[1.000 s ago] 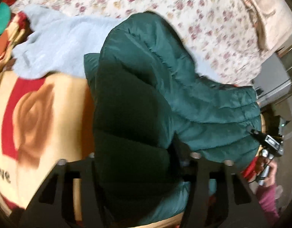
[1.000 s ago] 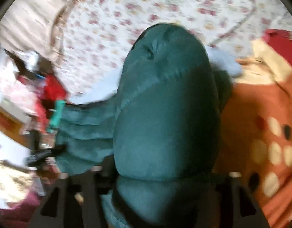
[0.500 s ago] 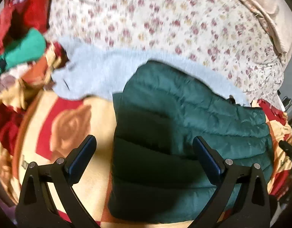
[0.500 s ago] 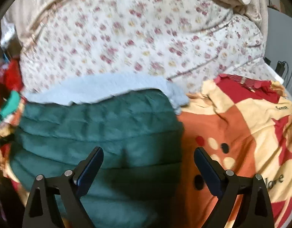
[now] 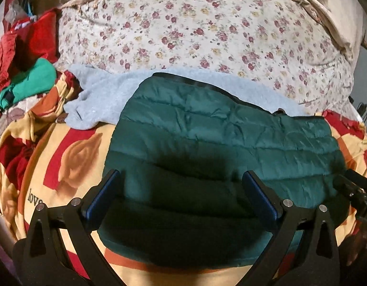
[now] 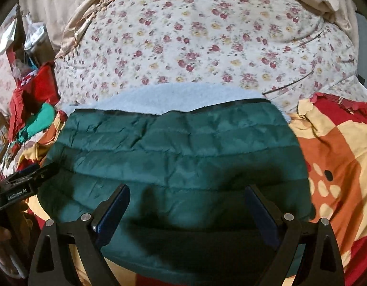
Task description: Fold large clothes
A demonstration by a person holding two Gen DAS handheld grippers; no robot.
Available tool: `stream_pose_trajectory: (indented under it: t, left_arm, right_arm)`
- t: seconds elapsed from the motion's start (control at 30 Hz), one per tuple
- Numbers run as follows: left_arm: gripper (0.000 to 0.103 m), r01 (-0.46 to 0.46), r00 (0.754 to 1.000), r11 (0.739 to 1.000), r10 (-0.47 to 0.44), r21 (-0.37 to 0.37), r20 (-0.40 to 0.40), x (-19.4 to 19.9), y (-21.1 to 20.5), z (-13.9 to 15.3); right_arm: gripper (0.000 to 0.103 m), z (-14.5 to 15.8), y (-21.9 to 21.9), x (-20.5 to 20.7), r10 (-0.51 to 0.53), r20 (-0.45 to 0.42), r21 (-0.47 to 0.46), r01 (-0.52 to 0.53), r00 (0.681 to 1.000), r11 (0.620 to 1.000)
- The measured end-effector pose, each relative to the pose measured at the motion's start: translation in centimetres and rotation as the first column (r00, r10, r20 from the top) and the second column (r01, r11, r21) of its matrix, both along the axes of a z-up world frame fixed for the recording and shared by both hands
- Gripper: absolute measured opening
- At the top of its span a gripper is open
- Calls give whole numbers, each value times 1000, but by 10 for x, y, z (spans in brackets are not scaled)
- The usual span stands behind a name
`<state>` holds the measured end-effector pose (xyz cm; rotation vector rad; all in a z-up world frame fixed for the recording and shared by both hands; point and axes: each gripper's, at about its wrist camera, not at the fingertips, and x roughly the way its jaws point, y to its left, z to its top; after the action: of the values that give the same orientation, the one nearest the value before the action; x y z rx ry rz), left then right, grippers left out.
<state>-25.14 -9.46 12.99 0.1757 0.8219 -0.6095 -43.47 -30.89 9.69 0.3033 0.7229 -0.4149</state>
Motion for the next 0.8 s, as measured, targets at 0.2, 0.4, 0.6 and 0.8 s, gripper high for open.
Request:
stream_pose_trajectory:
  t: [0.2,0.4,0.6,0.8]
  left_arm:
    - [102,7,999,1000,-8,23,42,-15,-4,-3]
    - [102,5,999,1000,-7,28,51,-19,-5,-3]
    - [102,2,998,999,-5,41,70,-27,-6,-4]
    - [102,0,996,999,-4,50,84,-31,-7,-4]
  right_arm:
    - [95,-10,14,0,-4,4,27,4,1000,1000]
    - [96,-11,20,0,-6,0,0,6,1000,1000]
    - [101,-9,21,-1,-4,15,10,4,1000,1000]
    - [101,-9,25,1,3,11,7,-3,1000,1000]
